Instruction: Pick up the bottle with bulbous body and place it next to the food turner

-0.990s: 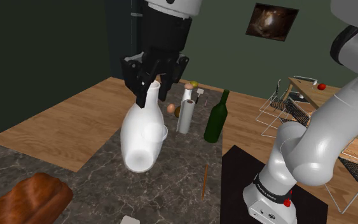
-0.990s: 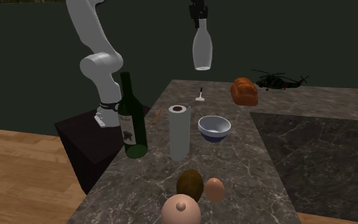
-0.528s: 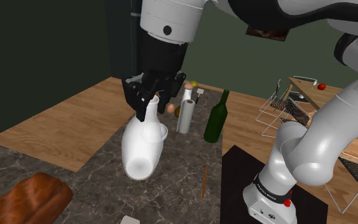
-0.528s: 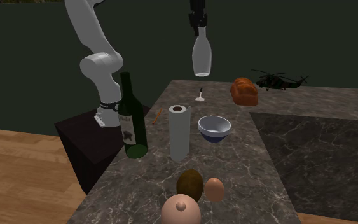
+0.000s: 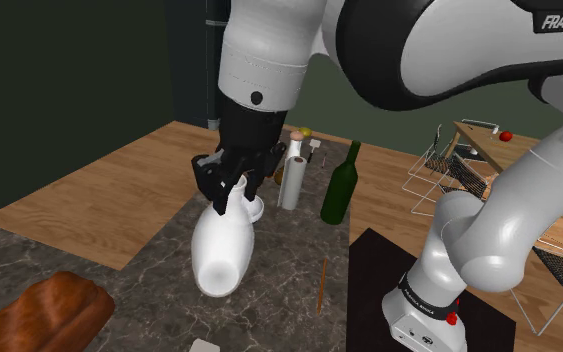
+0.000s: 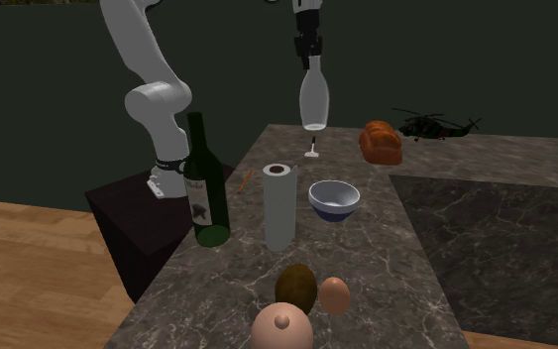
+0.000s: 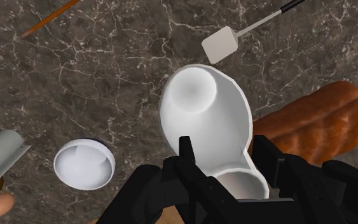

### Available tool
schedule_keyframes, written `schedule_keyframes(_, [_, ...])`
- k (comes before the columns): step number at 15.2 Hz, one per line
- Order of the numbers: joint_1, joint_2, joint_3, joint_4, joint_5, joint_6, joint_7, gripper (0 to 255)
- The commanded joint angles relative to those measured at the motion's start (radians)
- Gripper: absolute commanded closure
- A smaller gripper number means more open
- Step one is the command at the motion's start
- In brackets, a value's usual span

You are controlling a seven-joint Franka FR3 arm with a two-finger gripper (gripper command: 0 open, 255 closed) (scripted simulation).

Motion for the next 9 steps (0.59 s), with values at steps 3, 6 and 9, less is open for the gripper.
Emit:
schedule_keyframes(3, [0.002,-0.005,0.002,-0.057,0.002,0.053,0.002,255])
schedule_keyframes(6, [0.003,-0.004,0.004,-0.097,0.003,0.094,0.005,255])
schedule_keyframes(9, [0.004,-0.001,0.008,-0.134,0.002,0.134,0.008,255])
